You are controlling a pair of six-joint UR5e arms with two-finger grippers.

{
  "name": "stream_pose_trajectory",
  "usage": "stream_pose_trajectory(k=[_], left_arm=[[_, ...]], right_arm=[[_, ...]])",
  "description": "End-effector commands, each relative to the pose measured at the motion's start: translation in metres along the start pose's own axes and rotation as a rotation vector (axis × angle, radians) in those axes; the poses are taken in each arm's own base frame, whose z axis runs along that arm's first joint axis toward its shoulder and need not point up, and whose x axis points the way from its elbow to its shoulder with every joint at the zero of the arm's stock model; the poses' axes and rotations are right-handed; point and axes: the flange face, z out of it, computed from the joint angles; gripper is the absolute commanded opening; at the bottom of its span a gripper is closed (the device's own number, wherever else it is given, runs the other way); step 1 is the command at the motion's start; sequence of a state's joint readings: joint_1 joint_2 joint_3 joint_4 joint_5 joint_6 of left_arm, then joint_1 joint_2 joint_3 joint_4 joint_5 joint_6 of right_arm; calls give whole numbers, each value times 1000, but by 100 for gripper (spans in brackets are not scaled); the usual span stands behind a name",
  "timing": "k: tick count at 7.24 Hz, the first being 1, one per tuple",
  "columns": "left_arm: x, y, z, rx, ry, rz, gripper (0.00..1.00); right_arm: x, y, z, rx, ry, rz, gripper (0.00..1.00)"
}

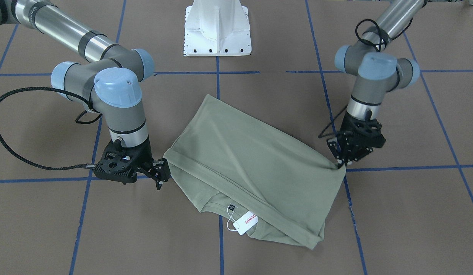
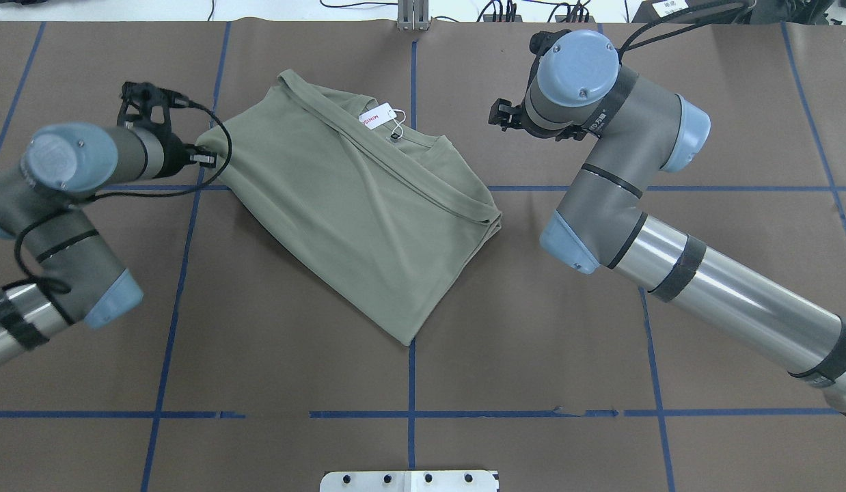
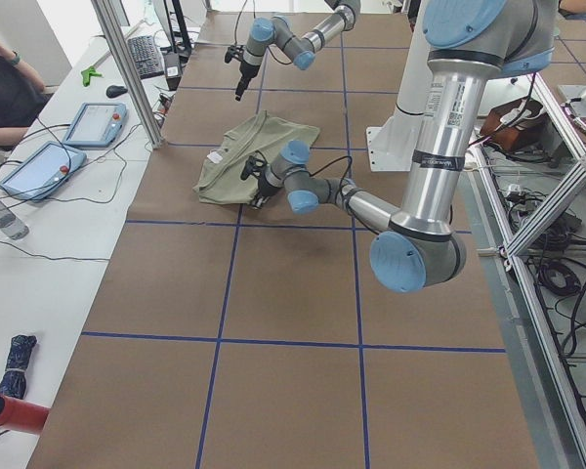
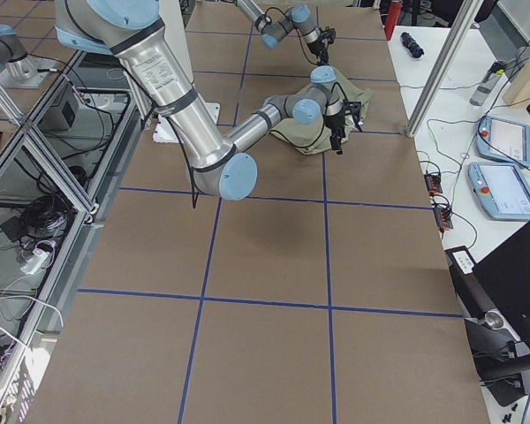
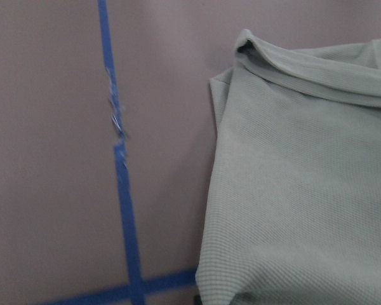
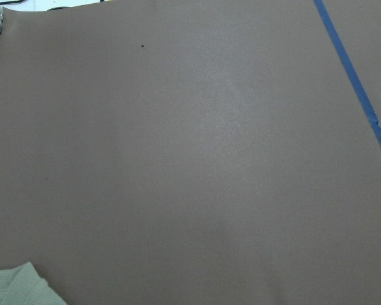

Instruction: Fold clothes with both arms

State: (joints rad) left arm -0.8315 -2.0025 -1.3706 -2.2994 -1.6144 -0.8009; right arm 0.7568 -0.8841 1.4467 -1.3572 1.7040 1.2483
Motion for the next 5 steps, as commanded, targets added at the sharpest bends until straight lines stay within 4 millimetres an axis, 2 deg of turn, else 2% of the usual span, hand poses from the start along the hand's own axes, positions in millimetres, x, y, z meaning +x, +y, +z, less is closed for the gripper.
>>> stream_pose_trajectory(k=[1,2,3,4,5], left_arm=[[-6,-97,62,-2,-110,24,0],[-14,-107,80,18,-132,55,0],[-33,-117,76,41,-151,102,0],[-34,-120,71,54,-138,101,99],[-25,-129,56,76,-82,91,100]], right_arm=[[-5,2,-3,0,-9,0,100],[-8,4,-5,0,-15,-3,100],[-12,9,-5,-6,-19,-9,100],[-22,21,-5,-17,-27,16,100],[-46,30,-12,-14,-69,66,100]])
